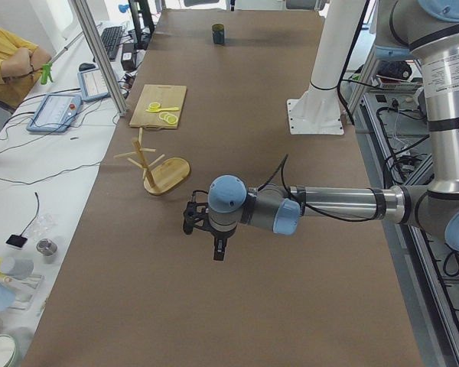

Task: Hang cup on storage rack
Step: 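Grasp the blue mug lying on its side with the right gripper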

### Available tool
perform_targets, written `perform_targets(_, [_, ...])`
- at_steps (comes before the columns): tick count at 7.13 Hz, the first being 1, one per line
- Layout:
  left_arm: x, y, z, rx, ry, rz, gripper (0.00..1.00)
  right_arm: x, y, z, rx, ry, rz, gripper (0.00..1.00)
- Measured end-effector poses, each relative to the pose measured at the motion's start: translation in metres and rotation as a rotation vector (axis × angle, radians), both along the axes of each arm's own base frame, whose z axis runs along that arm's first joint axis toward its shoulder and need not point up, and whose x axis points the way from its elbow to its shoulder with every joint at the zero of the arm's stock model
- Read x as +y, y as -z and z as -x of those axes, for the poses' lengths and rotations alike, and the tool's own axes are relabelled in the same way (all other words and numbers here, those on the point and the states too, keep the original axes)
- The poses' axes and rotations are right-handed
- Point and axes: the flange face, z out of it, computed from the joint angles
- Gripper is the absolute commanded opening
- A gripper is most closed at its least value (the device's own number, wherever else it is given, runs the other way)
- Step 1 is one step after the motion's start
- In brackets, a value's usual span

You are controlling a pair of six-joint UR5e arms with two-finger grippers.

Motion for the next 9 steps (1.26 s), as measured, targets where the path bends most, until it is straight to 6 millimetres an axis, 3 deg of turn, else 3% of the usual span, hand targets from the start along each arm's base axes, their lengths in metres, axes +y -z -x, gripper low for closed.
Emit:
perform_targets(2, [-0.003,0.004,0.0,0.001,0.001,-0.022,0.98,-0.025,0.003,0.002,-0.001,-0.02,0.012,1.0])
perform_targets(4, [-0.008,0.008,-0.001,0.002,0.0,-0.036,0.98,-0.073,-0.001,0.017,0.002,-0.017,0.01,1.0])
perform_targets(6, [-0.013,0.012,-0.002,0.004,0.005,-0.037,0.98,-0.097,-0.04,0.044,0.014,0.025,-0.011,0.97])
perform_targets(7, [-0.02,0.015,-0.002,0.009,0.026,-0.021,0.98,-0.098,-0.058,0.052,0.015,0.037,-0.021,0.94])
perform_targets(8, [-0.026,0.02,-0.003,0.015,0.051,-0.001,0.98,-0.098,-0.062,0.059,0.01,0.047,-0.03,0.87])
perform_targets(9, [-0.029,0.021,-0.003,0.018,0.064,0.013,0.98,-0.1,-0.057,0.066,0.0,0.052,-0.034,0.39])
